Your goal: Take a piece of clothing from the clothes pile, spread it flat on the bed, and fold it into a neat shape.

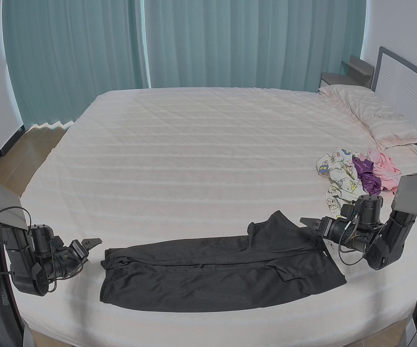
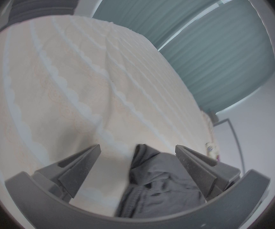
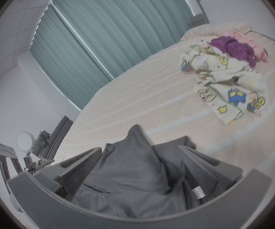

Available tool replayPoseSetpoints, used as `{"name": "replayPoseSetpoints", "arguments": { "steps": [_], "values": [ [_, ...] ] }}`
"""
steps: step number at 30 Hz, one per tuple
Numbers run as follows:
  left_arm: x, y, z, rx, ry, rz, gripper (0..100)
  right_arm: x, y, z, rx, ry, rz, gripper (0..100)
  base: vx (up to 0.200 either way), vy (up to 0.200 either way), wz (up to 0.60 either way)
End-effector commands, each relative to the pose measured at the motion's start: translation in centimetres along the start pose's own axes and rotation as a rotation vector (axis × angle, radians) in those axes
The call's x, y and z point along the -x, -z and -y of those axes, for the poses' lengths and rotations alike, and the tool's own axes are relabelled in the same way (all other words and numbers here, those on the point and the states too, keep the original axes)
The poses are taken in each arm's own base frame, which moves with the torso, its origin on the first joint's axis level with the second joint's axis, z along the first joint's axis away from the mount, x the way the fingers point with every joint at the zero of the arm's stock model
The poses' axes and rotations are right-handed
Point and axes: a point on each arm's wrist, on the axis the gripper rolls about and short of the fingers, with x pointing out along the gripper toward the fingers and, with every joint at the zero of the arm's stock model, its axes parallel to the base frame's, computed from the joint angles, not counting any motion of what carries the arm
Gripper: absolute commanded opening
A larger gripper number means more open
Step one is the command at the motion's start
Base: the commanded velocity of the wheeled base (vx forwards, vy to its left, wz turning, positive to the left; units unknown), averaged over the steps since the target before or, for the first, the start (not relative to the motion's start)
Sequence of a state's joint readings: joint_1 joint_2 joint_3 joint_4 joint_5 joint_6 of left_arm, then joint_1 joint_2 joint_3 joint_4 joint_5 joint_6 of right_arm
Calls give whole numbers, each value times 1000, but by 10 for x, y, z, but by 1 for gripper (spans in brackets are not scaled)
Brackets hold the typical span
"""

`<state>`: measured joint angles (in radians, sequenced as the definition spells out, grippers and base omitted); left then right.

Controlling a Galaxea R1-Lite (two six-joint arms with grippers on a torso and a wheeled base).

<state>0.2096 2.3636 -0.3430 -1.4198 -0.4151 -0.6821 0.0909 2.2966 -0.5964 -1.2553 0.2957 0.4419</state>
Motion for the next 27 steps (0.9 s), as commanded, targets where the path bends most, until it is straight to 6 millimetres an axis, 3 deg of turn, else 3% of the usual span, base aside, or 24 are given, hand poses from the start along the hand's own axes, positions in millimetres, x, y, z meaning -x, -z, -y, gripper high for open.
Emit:
{"name": "replayPoseSetpoints", "arguments": {
  "steps": [1, 8, 16, 17, 27],
  "values": [
    [10, -13, 9, 62, 96, 38, 100, -29, 12, -13, -24, -28, -79, 100, 0, 0, 0],
    [9, 1, 2, 52, 93, 19, 100, -47, 10, -8, -44, 7, -140, 100, 0, 0, 0],
    [10, 2, 2, 54, 87, 15, 100, -52, 16, -4, -37, 17, -156, 100, 0, 0, 0],
    [10, 2, 2, 54, 87, 15, 100, -52, 16, -4, -37, 17, -156, 0, 0, 0, 0],
    [10, 2, 2, 53, 87, 15, 100, -26, 14, 2, -48, 57, -172, 0, 0, 0, 0]
  ]
}}
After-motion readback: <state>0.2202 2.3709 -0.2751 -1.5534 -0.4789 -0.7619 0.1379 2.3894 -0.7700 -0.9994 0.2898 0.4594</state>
